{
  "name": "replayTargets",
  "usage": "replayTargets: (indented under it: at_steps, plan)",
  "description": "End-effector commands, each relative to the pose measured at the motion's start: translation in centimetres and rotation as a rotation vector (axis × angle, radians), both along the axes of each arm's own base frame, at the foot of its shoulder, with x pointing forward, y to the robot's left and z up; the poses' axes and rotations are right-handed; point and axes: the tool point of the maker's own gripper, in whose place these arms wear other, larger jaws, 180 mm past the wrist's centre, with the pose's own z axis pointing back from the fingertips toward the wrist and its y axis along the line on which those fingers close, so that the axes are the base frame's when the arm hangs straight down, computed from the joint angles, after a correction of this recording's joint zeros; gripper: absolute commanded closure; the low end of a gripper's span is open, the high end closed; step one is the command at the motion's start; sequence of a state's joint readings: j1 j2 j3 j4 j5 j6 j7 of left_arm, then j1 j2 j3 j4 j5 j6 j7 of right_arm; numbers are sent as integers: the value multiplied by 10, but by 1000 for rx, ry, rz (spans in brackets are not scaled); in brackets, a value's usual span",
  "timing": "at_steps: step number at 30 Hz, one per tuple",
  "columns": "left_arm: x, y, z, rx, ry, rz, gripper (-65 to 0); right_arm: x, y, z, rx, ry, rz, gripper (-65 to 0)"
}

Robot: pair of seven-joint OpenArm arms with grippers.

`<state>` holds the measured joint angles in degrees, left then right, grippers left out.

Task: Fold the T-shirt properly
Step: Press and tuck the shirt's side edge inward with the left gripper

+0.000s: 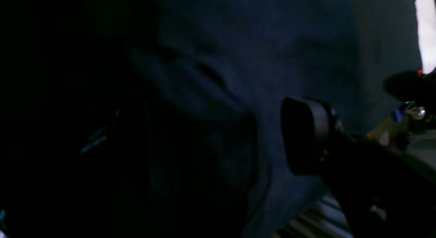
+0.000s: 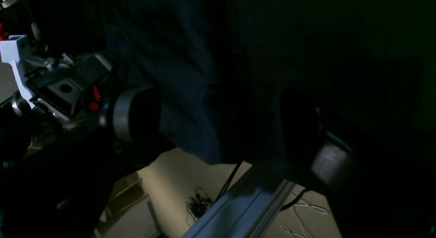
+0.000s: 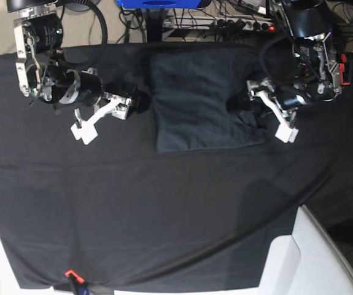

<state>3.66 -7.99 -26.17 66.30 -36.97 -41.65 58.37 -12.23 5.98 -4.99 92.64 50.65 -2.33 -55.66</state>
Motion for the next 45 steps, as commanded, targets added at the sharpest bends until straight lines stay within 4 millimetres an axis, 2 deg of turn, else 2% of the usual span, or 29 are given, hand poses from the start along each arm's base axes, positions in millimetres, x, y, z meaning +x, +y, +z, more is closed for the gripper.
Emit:
replayTargets:
  at_steps: [1,4,9,12,16,21,29,32,37,42,45]
  plan:
    - [-46,-3,-30,61,201,-81,-563,8,1,8,15,-33,1,-509]
    - [-44,-6,-27,32,188,-67,-563,8,1,8,15,-33,1,-509]
    - [-49,-7,-28,29,199,-71,-563,13,1,11,15,-45,1,-509]
    - [-57,-15,-31,30,213,-109,-563,14,1,11,15,-46,0,-509]
    - [-62,-12,-32,38,223,-113,-563,14,1,11,15,-46,0,-509]
    - [-57,15,-28,92,216,-110,-563,14,1,11,15,-46,-1,-509]
    - [-53,35,-24,134,212,-111,-561,14,2,12,19,-46,-2,-509]
    - [-47,49,-19,164,202,-110,-561,14,2,12,19,-46,-2,-509]
    - [-48,50,-19,167,205,-112,-561,14,2,12,19,-46,-2,-509]
    - [-60,44,-23,161,259,-146,-561,15,2,12,18,-47,-6,-509]
    - [-54,35,-18,157,233,-159,-561,15,1,12,18,-48,-8,-509]
